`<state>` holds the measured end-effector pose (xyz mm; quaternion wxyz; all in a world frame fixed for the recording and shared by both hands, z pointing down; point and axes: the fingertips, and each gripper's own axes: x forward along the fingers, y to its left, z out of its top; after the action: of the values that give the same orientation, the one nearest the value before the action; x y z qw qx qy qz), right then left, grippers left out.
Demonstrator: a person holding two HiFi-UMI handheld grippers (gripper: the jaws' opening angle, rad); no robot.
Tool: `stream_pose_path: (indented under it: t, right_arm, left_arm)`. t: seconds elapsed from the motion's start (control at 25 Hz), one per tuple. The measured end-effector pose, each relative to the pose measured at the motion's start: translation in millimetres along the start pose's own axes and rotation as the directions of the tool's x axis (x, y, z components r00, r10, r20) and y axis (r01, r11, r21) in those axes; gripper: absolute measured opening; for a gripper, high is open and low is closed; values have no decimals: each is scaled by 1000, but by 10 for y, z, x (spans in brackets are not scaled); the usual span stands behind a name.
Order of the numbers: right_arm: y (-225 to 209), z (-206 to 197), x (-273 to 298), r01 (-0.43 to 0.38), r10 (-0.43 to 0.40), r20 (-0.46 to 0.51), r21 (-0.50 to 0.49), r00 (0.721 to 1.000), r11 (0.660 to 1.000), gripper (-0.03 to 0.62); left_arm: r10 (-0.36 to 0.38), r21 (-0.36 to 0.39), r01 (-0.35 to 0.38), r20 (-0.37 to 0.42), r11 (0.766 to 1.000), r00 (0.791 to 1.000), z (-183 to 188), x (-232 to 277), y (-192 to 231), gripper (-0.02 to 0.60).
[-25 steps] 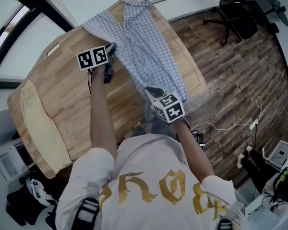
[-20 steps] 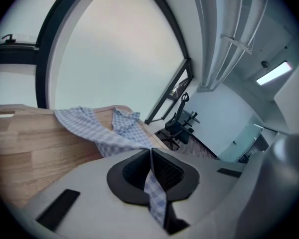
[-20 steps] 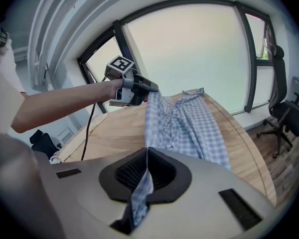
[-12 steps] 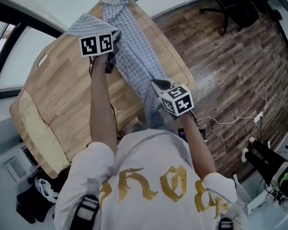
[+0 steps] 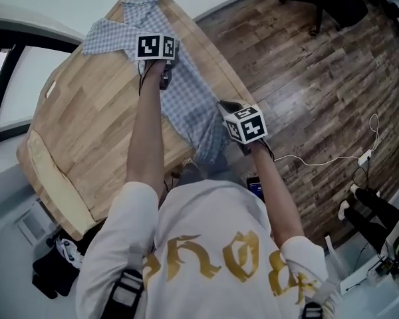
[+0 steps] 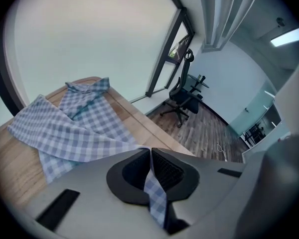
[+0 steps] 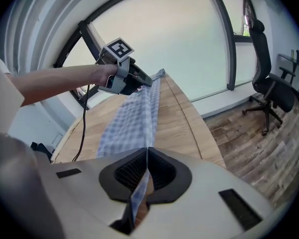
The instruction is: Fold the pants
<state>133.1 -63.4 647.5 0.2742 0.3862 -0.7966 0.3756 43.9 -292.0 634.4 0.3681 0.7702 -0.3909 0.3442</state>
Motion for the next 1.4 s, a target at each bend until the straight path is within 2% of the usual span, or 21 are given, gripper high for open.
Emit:
stream_pose_path:
  t: [0.08, 0.24, 0.56, 0.6, 0.68, 0.72, 1.04, 1.4]
  right_arm:
    - [-66, -33, 84, 2, -2, -23, -19, 1000, 1000, 29]
    - [-105, -141, 169, 6, -10, -66, -74, 998, 997, 31]
    - [-256, -35, 66, 10, -17, -68, -105, 998, 994, 55]
    - [-280, -15, 54, 16, -24, -67, -108, 997, 994, 66]
    - [-318, 25, 22, 26, -33, -63, -114, 997, 993, 92]
    - [-328, 46, -1, 29, -37, -58, -119, 998, 992, 94]
    - [-254, 431, -78, 14, -12, 15, -145, 1000, 989, 89]
    - [64, 943, 45, -31, 48, 95, -169, 994, 985, 83]
  left_arm:
    - [28, -1, -28, -27, 1000, 999, -48, 130, 65, 43]
    - [71, 42, -68, -87, 997, 994, -206, 322, 125, 44]
    - [42, 13, -40, -108, 999, 993, -257, 336, 99, 51]
    - [42, 10, -41, -111, 999, 993, -258, 329, 105, 57]
    - [34, -7, -35, -115, 999, 993, -250, 307, 112, 141]
    - [31, -15, -33, -115, 999, 993, -247, 285, 113, 159]
    - [87, 19, -85, -113, 996, 990, -164, -92, 291, 160]
    - [187, -61, -190, -55, 980, 981, -156, -792, 938, 160]
